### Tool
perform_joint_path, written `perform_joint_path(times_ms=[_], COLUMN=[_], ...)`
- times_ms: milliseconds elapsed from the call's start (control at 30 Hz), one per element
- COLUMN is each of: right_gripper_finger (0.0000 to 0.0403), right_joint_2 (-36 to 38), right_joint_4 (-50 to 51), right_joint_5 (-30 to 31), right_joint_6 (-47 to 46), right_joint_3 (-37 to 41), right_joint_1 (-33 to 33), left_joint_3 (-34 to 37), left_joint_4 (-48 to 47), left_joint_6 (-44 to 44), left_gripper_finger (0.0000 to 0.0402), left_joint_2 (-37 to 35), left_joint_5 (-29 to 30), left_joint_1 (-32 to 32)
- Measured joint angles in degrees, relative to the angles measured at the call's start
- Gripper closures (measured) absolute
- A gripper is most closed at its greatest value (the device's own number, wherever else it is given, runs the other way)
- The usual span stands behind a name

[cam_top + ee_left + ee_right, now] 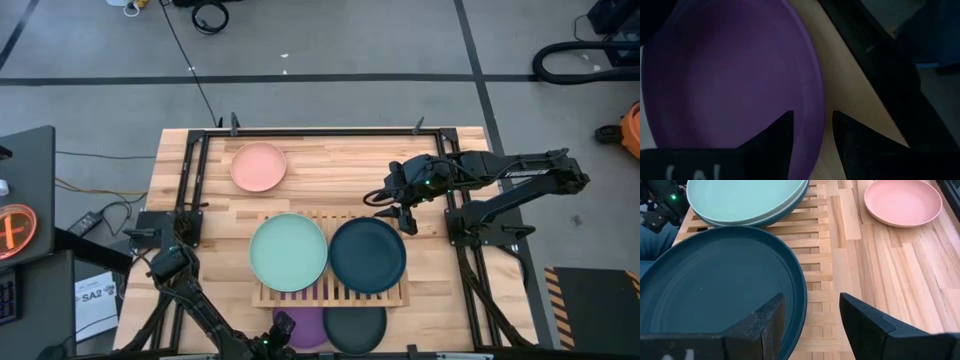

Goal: Place and stack plates onto a shelf
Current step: Stack the purple plate on top of the light green plate on the shelf

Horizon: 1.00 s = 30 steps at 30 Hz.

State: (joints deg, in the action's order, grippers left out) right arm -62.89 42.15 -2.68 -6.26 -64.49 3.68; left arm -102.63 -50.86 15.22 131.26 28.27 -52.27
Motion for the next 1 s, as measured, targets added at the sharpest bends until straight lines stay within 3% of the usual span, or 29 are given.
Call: perform_joint_path(times_ms=[267,733,1000], right_gripper_finger=[0.0208,0.0208,0.0208], right_joint_2=[0.0,0.0,0.0], right_joint_4=[0.0,0.0,0.0], right_joint_5=[0.0,0.0,0.0], right_joint_6=[0.0,0.0,0.0], right_joint_3=[0.0,0.0,0.0], right_joint_1=[0.0,0.0,0.0], left_joint_3=[0.0,0.0,-0.2], left_joint_4=[0.0,-0.1,0.0], left_joint_6=[0.8,3.6,5.0], left_gripper_finger=[0.0268,0.0378,0.0382], left_joint_2=[0.0,0.0,0.0], left_joint_5=[0.0,-0.1,0.0], left_joint_1=[0.0,-0.1,-0.8])
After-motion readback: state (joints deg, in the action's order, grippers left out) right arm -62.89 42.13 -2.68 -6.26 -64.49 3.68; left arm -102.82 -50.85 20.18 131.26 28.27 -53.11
